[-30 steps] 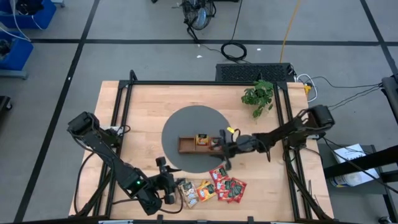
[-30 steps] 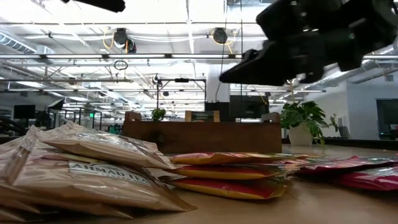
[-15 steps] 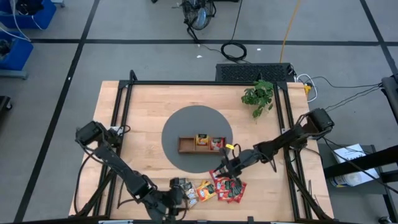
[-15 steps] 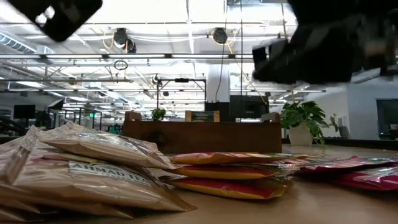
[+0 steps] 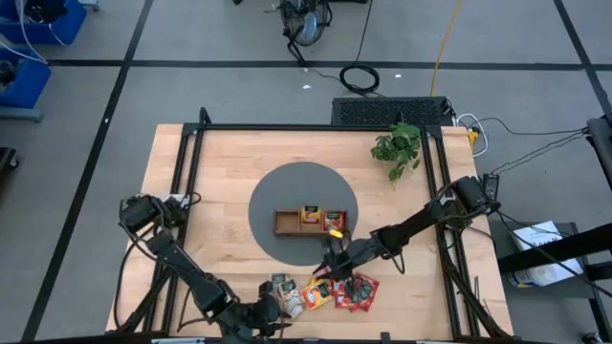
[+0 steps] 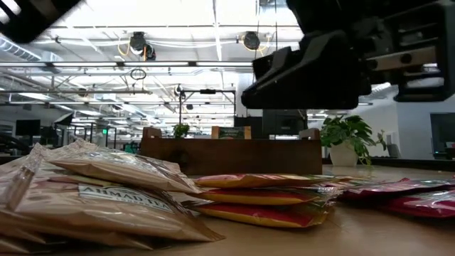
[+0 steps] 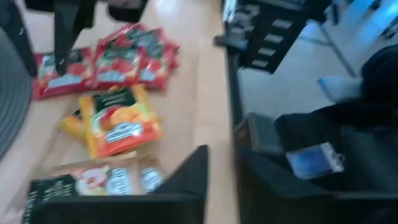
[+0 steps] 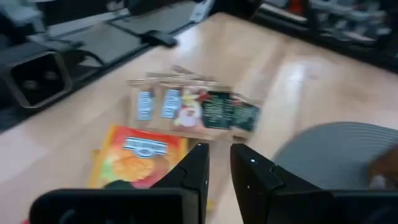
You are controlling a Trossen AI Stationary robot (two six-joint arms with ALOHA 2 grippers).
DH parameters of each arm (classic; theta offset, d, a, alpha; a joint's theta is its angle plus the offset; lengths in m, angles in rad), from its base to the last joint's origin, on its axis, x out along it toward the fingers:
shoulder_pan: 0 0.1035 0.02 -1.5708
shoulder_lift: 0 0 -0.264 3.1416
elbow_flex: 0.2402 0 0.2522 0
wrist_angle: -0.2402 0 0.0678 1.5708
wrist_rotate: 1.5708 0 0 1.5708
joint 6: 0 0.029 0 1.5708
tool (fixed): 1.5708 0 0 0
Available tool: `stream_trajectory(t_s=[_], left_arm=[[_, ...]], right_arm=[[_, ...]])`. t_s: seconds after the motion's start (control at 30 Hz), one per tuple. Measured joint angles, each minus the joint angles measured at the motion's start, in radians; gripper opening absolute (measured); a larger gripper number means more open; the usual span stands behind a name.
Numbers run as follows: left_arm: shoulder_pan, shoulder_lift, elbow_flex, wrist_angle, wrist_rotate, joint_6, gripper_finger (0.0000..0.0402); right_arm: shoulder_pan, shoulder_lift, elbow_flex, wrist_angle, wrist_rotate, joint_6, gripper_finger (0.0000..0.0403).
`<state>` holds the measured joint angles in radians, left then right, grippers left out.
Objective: Pick & Place Tea
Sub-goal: Put the cinnamon tea sachet into the left compartment of the wooden organizer
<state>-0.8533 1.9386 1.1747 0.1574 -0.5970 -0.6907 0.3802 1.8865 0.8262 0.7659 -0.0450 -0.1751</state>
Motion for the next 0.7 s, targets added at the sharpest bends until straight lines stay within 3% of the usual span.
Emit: stream_trajectory(t_s=[0.07, 0.27, 0.7], left_arm=[[-0.009, 0.008, 0.011, 0.006, -0.010, -0.011, 0.0018], [0.005, 0.059, 0.014, 0.019, 0.005, -0.055, 0.0010], [0.025, 0.074, 0.015, -0.043, 0.012, -0.156, 0.0009]], right_arm=[[-0.017, 0.000, 0.017, -0.019, -0.066, -0.001, 0.0052], [-0.057, 0.000, 0.022, -0.036, -0.221, 0.041, 0.0063], [-0.017, 0.005, 0.036, -0.007, -0.243, -0.001, 0.0107]])
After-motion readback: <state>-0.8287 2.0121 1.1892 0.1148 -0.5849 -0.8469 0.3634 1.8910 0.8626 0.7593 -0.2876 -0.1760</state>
